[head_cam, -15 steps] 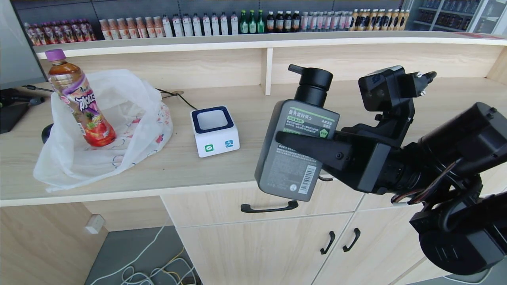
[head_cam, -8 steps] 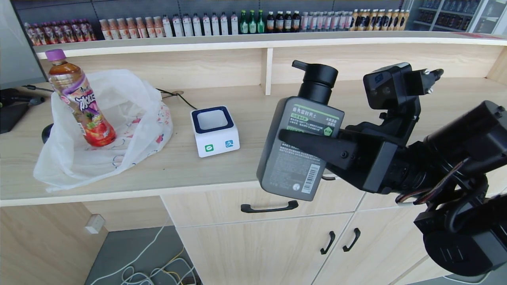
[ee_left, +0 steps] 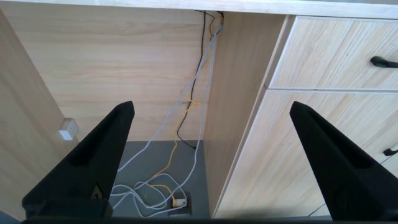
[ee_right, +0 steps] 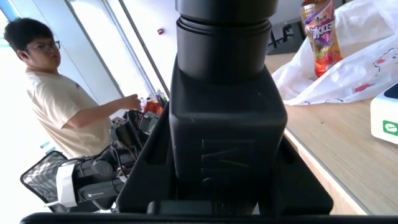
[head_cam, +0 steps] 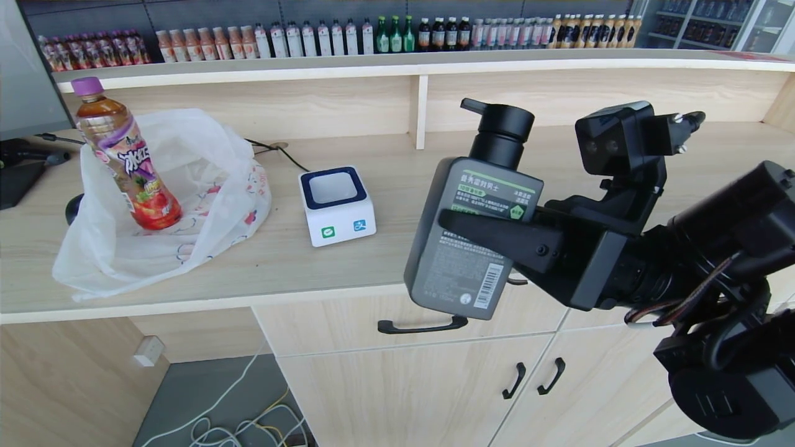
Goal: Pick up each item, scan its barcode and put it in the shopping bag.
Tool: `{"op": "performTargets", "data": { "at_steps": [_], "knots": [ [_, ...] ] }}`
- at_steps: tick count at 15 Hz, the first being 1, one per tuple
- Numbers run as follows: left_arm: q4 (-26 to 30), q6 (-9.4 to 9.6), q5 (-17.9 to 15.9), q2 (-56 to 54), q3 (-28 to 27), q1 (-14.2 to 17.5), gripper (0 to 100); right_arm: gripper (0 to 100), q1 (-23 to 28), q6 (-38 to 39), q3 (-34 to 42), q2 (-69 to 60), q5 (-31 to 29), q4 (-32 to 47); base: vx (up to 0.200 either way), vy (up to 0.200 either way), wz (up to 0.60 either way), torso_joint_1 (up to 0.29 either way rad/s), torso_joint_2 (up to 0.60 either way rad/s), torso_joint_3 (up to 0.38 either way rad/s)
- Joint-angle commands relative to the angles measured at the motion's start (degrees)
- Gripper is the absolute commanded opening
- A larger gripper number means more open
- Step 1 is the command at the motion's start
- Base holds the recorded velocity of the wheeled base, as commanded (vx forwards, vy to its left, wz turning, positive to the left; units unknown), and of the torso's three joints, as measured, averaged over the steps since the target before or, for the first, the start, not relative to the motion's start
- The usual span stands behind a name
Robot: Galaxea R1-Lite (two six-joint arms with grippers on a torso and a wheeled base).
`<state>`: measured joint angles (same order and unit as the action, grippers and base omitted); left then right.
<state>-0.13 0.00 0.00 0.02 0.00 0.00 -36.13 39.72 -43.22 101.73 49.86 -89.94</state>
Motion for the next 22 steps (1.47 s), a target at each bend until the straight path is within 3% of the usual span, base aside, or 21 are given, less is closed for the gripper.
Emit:
{"op": "performTargets", "data": {
  "at_steps": [1, 6, 11, 14, 15, 18, 20, 22],
  "knots": [
    [0.0, -0.09, 0.0, 0.0, 0.0, 0.0, 100, 0, 0.2, -0.2, 0.4, -0.5, 0.0, -0.1, 0.0, 0.0, 0.0, 0.0, 0.0, 0.0],
    [0.0, 0.0, 0.0, 0.0, 0.0, 0.0, 100, 0, 0.3, -7.5, 3.0, -0.9, -2.1, -0.1, 0.0, 0.0, 0.0, 0.0, 0.0, 0.0],
    [0.0, -0.09, 0.0, 0.0, 0.0, 0.0, 100, 0, 0.2, -19.2, 4.3, -0.9, -14.9, -0.1, 0.0, 0.0, 0.0, 0.0, 0.0, 0.0],
    [0.0, 0.0, 0.0, 0.0, 0.0, 0.0, 100, 0, 0.3, -33.0, 7.8, -0.9, -29.6, 0.6, 0.0, 0.0, 0.0, 0.0, 0.0, 0.0],
    [0.0, 0.0, 0.0, 0.0, 0.0, 0.0, 100, 0, -0.2, -35.8, 8.9, -1.1, -37.7, 0.6, 0.0, 0.0, 0.0, 0.0, 0.0, 0.0],
    [0.0, 0.09, 0.0, 0.0, 0.0, 0.0, 100, 0, -1.0, -39.7, 8.4, -2.5, -54.2, 0.6, 0.0, 0.0, 0.0, 0.0, 0.0, 0.0],
    [0.0, 0.35, 0.0, 0.0, 0.0, 0.0, 100, 0, -0.6, -40.8, 8.3, -2.7, -59.9, -0.1, 0.0, 0.0, 0.0, 0.0, 0.0, 0.0],
    [0.0, 0.26, 0.0, 0.0, 0.0, 0.0, 100, 0, -0.3, -41.0, 7.5, -2.4, -61.1, -0.1, 0.0, 0.0, 0.0, 0.0, 0.0, 0.0]
  ]
}}
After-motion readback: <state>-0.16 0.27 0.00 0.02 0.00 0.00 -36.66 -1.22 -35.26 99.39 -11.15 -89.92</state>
